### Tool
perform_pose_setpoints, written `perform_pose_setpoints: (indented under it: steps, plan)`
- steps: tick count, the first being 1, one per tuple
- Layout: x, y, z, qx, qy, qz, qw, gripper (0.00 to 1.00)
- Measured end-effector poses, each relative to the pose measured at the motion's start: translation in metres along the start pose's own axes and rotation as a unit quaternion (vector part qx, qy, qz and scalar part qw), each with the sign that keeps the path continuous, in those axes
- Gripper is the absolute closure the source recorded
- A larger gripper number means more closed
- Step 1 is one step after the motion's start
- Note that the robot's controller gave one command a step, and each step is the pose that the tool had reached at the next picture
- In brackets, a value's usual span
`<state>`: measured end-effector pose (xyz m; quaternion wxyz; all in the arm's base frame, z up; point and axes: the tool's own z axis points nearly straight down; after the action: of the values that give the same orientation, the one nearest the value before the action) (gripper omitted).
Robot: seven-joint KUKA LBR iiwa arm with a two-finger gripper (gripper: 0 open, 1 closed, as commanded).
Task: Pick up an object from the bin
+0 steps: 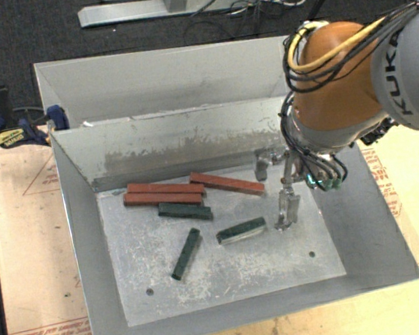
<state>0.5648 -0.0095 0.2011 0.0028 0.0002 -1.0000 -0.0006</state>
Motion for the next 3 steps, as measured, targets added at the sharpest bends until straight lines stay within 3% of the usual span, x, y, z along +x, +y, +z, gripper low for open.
perform_pose_setpoints:
  steps: [1,2,3]
  plan:
    - [0.043,0.069,0.107,-0.001,0.0009,-0.083,0.9965,0.0]
    - [0.001,0.023,0.133,0.001,-0.0048,-0.075,0.9971,0.0]
    - [0.002,0.026,0.13,0.0,-0.0036,-0.078,0.997,1.0]
